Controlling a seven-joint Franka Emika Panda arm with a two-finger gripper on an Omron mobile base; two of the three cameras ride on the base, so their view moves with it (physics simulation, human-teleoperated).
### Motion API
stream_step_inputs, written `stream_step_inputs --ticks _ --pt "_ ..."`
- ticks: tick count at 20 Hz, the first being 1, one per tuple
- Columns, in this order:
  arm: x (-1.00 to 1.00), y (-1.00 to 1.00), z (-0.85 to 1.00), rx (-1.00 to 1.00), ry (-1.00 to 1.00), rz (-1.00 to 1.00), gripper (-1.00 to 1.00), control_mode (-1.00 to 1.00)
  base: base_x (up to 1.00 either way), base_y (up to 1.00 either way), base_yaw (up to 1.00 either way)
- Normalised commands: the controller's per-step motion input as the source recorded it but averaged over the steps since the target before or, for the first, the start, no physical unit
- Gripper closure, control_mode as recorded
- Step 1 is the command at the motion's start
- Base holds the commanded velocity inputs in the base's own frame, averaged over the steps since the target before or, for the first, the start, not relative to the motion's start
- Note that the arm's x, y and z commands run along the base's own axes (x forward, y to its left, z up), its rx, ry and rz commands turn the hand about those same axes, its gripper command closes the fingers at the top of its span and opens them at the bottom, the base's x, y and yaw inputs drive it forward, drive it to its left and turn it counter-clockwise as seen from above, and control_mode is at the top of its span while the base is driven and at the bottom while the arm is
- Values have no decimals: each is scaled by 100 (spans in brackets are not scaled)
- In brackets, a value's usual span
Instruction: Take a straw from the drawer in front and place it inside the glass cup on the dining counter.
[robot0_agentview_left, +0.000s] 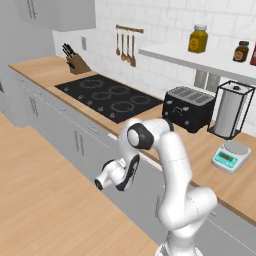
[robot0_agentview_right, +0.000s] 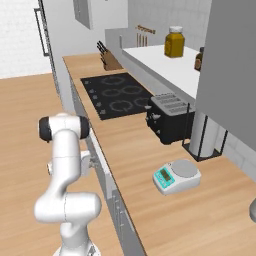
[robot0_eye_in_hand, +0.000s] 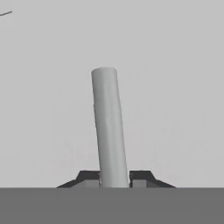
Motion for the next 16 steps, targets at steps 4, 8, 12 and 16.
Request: stream_step_inputs --ticks 4,8,12,16 --pt "-56 68 7 14 12 5 100 -100 0 0 0" --pt "-54 80 14 17 19 5 100 -100 0 0 0" --pt "-59 87 11 17 19 6 100 -100 0 0 0" --pt "-66 94 2 13 16 6 100 -100 0 0 0"
